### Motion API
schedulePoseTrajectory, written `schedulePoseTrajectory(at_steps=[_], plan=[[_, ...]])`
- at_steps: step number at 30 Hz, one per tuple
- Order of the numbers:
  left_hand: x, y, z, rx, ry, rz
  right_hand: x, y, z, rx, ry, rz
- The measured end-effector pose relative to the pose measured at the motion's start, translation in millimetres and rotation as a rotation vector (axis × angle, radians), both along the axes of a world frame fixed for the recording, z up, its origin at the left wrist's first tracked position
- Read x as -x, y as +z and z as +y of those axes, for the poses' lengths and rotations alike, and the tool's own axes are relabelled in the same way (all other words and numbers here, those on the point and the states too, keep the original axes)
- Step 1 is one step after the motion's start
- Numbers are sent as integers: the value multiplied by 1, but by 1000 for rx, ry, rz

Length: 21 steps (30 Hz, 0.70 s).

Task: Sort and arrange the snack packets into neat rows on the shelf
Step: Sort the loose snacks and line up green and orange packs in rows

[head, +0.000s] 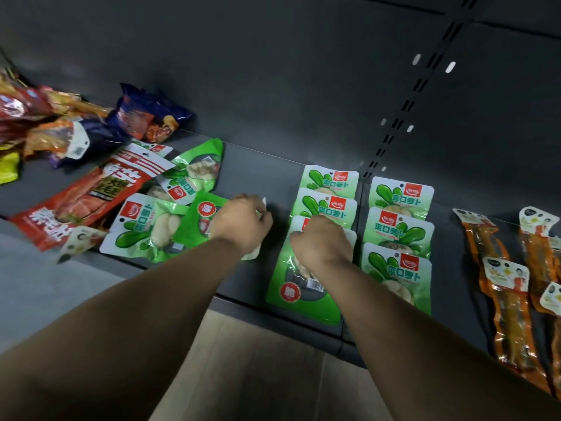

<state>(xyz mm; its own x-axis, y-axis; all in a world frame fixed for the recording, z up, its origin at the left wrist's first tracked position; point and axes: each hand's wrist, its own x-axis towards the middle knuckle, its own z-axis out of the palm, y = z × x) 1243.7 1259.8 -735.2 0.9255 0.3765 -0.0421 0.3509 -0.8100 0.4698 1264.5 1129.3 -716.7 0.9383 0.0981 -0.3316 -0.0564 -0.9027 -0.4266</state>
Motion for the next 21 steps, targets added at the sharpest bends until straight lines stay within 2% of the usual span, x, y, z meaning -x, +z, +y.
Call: schedulePoseTrajectory(at_steps=[2, 6, 8, 16, 21], plan=[[4, 4, 22, -10, 70, 50, 0, 0, 8, -25, 10, -14], [14, 1, 59, -71, 168, 325, 3, -4, 24, -42, 59, -27], [18, -3, 67, -74, 211, 390, 6, -5, 31, -39, 80, -37], [7, -18, 78, -30, 261, 384, 9, -16, 61, -31, 140, -68], [-1, -26, 94, 210, 400, 277, 6, -21, 69, -35, 141, -73]])
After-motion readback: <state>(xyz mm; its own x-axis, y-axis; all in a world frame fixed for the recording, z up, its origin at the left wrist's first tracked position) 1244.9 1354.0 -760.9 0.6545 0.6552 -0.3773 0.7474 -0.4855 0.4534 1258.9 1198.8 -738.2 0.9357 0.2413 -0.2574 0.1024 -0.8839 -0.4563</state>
